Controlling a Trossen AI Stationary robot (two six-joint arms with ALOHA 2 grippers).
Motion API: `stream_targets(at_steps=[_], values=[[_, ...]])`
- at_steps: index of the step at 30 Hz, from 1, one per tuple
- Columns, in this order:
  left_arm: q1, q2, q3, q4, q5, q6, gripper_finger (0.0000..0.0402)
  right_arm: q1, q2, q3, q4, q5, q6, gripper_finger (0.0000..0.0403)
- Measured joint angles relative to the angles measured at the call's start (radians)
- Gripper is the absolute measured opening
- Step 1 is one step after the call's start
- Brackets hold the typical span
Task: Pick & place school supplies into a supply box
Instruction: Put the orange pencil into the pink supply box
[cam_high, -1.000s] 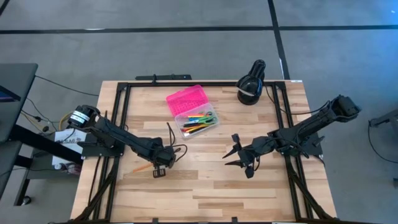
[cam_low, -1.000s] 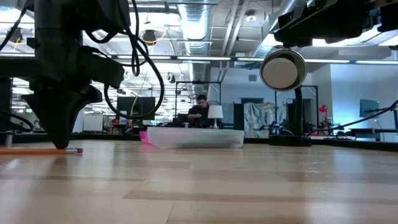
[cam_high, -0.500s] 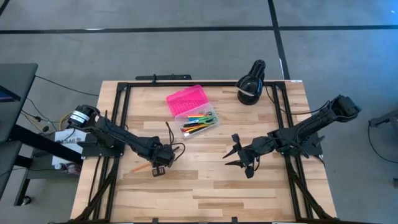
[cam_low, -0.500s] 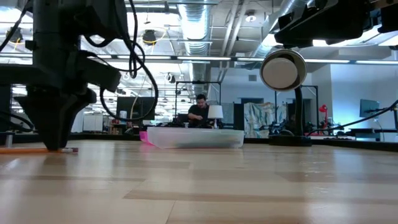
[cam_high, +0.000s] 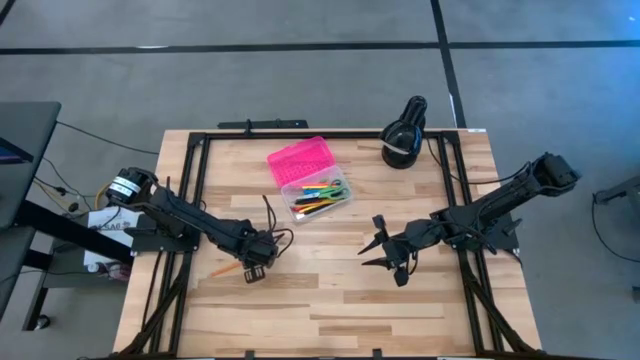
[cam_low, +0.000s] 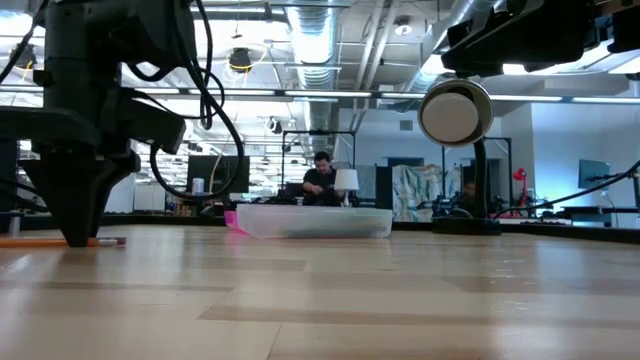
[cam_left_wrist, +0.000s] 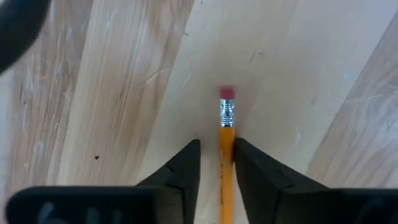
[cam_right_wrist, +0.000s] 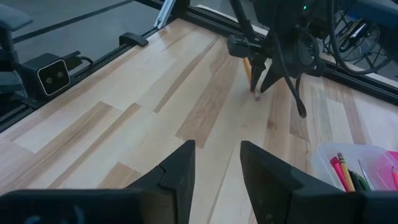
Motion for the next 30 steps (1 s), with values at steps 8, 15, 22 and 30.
stream_targets(at_steps=[8,15,22,30], values=[[-0.001,0.001,-0.002,0.006,-0.018,0.011,0.0033,0.000,0.000,0.000,0.000,0.000,0.008,0.0122],[-0.001,0.002,-0.002,0.007,-0.023,0.040,0.0021,0.000,0.000,0.000,0.000,0.000,0.008,0.0122],[-0.001,0.005,0.006,0.019,-0.022,0.080,0.0019,0.000,0.000,0.000,0.000,0.000,0.008,0.0122],[0.006,0.010,0.048,0.000,-0.023,0.103,0.0018,0.000,0.000,0.000,0.000,0.000,0.008,0.0122]])
